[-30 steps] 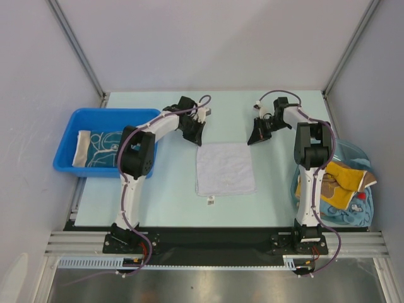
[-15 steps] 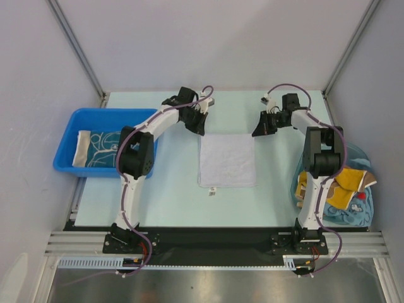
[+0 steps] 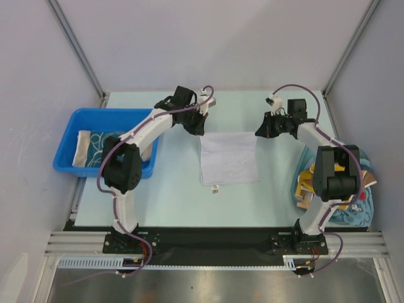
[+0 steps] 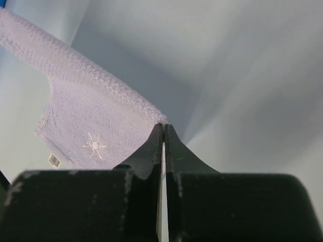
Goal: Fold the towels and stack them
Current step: Fold the towel
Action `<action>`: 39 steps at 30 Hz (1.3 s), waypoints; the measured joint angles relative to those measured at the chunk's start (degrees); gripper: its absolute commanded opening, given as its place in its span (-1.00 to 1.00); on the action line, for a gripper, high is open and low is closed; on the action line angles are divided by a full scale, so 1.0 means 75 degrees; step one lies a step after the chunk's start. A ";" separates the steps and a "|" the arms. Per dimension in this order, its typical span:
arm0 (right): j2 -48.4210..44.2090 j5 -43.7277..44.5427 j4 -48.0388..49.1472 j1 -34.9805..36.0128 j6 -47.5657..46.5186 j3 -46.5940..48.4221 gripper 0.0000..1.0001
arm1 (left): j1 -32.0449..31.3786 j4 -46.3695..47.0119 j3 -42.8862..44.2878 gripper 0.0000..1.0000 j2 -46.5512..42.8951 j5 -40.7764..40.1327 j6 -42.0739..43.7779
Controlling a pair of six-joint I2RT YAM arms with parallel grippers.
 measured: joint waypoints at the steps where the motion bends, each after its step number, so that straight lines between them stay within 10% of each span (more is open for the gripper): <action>1: -0.0230 0.0140 0.0119 0.0015 0.0102 -0.0254 -1.00 | -0.0079 0.0058 -0.0201 -1.00 -0.0198 -0.0061 0.0000; 19: -0.3028 0.2165 0.0959 0.0912 0.1641 -0.3503 -1.00 | -0.1620 0.1137 -0.3550 -0.99 -0.2063 -0.1492 -0.0058; 39: -0.3617 0.3159 0.0423 0.1282 0.2579 -0.4147 -1.00 | -0.2130 0.1734 -0.4774 -0.99 -0.2707 -0.1705 -0.0662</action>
